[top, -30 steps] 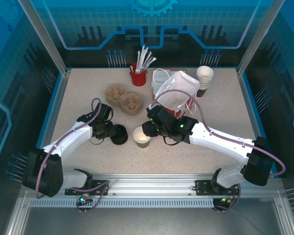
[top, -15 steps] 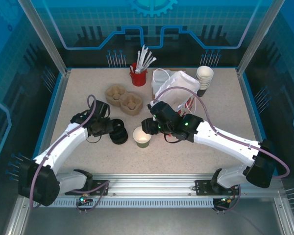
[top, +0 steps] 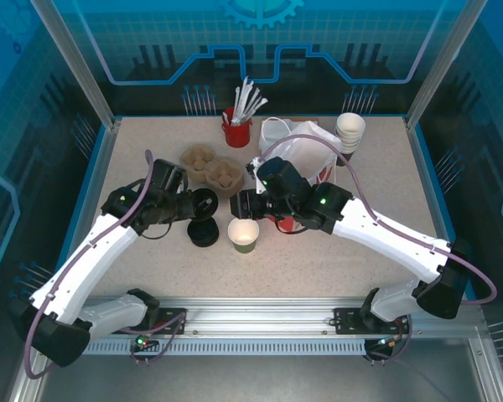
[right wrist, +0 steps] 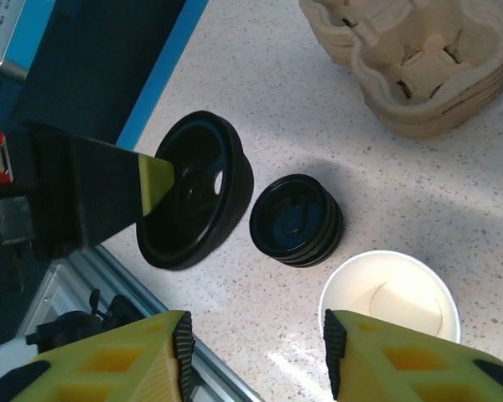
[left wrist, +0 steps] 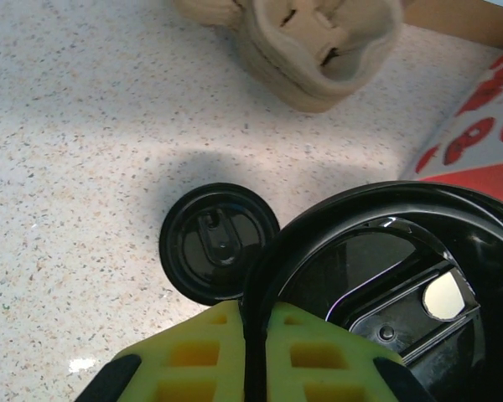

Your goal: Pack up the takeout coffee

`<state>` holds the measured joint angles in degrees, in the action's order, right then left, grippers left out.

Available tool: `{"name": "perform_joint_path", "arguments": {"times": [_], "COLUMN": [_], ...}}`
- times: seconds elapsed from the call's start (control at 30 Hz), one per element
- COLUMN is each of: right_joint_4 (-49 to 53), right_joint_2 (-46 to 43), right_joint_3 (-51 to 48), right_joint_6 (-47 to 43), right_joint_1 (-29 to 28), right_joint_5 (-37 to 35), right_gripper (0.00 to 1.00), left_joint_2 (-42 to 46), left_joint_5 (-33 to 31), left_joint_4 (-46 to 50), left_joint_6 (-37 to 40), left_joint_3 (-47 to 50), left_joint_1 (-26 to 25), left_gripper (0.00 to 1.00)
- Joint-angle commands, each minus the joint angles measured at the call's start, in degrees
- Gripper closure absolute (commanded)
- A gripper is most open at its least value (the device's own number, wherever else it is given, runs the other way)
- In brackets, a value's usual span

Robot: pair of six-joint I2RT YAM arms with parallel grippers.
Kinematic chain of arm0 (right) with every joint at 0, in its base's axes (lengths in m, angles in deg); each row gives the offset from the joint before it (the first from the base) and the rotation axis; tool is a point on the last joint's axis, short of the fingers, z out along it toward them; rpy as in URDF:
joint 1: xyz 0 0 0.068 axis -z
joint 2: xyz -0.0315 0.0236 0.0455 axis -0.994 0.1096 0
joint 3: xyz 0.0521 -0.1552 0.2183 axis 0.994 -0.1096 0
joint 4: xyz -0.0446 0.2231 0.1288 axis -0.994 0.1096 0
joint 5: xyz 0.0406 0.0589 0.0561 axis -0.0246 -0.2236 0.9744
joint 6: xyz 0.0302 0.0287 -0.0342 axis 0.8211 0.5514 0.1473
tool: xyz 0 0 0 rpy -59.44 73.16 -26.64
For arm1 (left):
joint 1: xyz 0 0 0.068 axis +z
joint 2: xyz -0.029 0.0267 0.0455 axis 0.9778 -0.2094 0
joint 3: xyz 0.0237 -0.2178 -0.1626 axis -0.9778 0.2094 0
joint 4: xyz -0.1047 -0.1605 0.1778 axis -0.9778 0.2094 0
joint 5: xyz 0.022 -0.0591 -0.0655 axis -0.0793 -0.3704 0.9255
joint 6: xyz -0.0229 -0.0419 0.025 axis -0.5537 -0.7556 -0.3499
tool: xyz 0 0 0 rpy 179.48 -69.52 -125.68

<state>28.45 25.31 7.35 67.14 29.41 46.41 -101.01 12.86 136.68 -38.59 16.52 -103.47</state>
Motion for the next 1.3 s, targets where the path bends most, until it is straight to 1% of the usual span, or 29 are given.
{"name": "perform_joint_path", "arguments": {"times": [0.0,0.17,0.27,0.53,0.63,0.7,0.83,1.1,1.27], "right_joint_4": [3.34,4.74,5.41,6.01,6.05,5.99,5.76,5.93,6.36], "right_joint_2": [1.74,3.85,4.68,5.14,5.14,5.05,5.14,5.42,5.41], "right_joint_3": [3.51,5.81,6.48,6.52,6.37,6.16,5.52,5.25,4.92], "right_joint_6": [0.7,0.76,0.77,0.78,0.83,0.83,1.09,1.23,1.47], "right_joint_1": [0.51,0.53,0.52,0.82,1.02,1.2,1.74,2.57,3.58], "right_joint_5": [1.8,2.34,2.27,2.23,2.45,2.5,3.13,3.73,4.12], "right_gripper": [0.5,0.48,0.48,0.5,0.53,0.57,0.62,0.7,0.84], "left_joint_2": [0.51,-0.35,-1.06,-2.89,-3.46,-3.83,-4.14,-4.33,-4.17], "left_joint_5": [-1.71,-3.1,-3.74,-4.64,-4.81,-4.92,-5.01,-4.58,-4.06], "left_joint_4": [4.26,4.8,4.87,4.46,4.35,4.31,4.16,3.32,2.44], "left_joint_6": [0.87,0.29,-0.09,-0.55,-0.37,-0.24,-0.11,0.22,0.66], "left_joint_3": [-3.48,-6.45,-7.73,-9.06,-9.5,-9.72,-10.25,-10.34,-10.33], "left_joint_1": [-2.98,-7.97,-10.13,-13.16,-13.57,-13.8,-14.1,-14.35,-14.36], "left_gripper": [0.9,0.9,0.9,0.91,0.91,0.91,0.91,0.91,0.91]}}
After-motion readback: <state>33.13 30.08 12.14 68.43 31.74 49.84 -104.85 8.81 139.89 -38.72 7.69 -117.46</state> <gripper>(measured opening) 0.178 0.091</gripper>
